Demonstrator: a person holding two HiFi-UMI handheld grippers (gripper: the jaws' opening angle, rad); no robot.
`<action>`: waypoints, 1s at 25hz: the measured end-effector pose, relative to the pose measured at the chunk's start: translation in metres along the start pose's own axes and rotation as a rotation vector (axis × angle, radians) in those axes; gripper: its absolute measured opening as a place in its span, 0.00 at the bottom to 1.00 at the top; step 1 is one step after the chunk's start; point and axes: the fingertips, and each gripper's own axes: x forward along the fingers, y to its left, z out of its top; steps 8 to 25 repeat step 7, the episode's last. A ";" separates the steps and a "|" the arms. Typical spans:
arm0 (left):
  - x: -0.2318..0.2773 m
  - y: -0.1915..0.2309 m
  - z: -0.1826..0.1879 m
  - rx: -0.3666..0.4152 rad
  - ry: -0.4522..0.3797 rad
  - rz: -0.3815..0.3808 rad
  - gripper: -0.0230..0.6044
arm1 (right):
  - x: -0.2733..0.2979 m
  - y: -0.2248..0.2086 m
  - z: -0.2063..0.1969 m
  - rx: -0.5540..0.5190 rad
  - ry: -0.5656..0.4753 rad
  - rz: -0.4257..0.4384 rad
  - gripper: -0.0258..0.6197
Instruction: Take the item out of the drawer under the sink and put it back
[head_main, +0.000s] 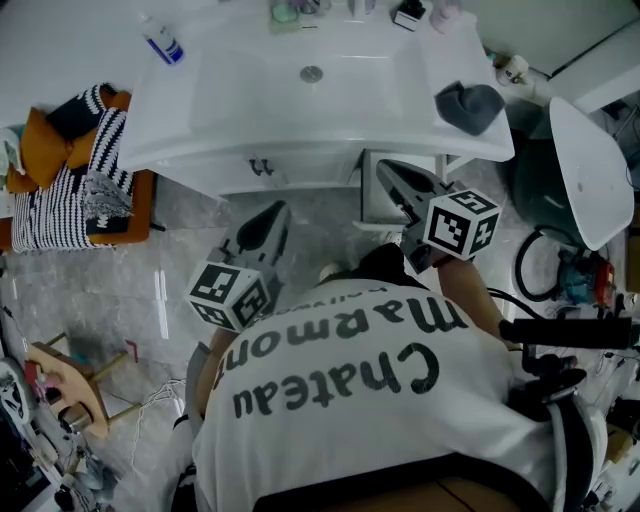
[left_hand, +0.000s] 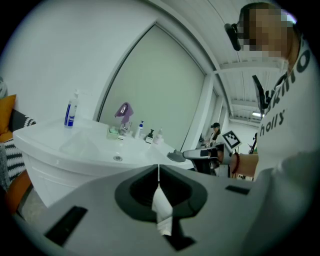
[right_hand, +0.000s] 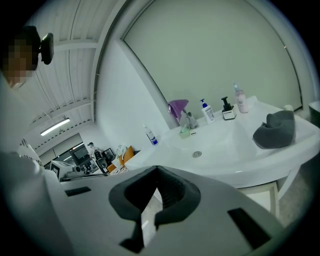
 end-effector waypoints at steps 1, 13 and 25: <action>-0.001 0.000 0.001 0.001 -0.002 0.000 0.06 | 0.000 0.001 0.001 -0.002 0.000 -0.001 0.06; -0.002 -0.002 0.001 0.009 -0.003 -0.014 0.06 | 0.000 0.003 0.003 -0.012 0.002 -0.010 0.06; -0.002 -0.002 0.001 0.009 -0.003 -0.014 0.06 | 0.000 0.003 0.003 -0.012 0.002 -0.010 0.06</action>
